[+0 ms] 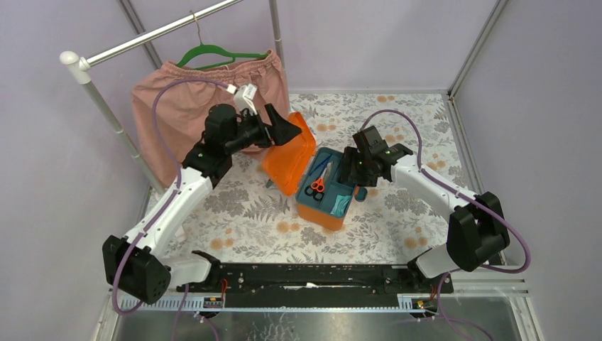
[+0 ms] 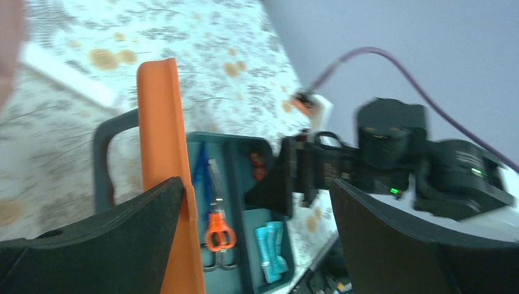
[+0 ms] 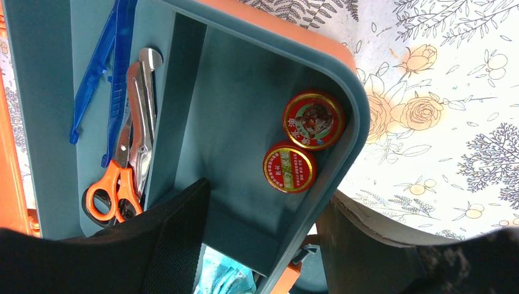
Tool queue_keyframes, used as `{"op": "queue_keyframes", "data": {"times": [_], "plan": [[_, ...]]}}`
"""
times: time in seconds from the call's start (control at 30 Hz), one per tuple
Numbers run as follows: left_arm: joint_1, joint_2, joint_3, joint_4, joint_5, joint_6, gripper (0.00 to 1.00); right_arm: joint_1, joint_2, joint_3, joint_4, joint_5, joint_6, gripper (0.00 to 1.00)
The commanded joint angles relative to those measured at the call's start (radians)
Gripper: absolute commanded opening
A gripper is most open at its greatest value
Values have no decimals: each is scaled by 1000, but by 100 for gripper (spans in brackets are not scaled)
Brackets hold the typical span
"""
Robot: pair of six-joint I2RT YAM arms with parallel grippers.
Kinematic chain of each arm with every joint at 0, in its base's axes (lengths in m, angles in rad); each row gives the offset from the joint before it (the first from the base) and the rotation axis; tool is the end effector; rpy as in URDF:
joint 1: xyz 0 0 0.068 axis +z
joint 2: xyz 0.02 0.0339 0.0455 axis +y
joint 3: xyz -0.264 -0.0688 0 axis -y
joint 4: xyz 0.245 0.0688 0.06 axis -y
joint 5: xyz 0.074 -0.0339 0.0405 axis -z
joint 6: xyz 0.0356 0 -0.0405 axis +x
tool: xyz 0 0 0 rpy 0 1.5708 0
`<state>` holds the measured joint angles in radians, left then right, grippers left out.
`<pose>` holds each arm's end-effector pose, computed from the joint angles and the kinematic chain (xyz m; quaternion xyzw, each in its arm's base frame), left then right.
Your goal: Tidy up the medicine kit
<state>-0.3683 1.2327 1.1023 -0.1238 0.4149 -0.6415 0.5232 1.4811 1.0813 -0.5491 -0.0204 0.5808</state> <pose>0.2619 -0.1165 0.3634 0.0194 0.7840 -0.4322 0.4451 0.2675 0.1551 0.2473 0.0243 0.9517 0.1687 0.2554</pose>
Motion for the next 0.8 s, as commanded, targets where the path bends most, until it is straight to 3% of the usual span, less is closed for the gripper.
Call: {"op": "queue_keyframes", "data": {"times": [0.0, 0.33, 0.77], "plan": [[-104, 48, 6, -27, 111, -82, 98, 17, 48, -21, 81, -73, 9, 67], [-264, 153, -2, 62, 73, -122, 98, 17, 24, -34, 80, -40, 23, 66], [-284, 173, 79, 42, 45, -97, 98, 16, -141, -48, 82, 75, 76, 69]]}}
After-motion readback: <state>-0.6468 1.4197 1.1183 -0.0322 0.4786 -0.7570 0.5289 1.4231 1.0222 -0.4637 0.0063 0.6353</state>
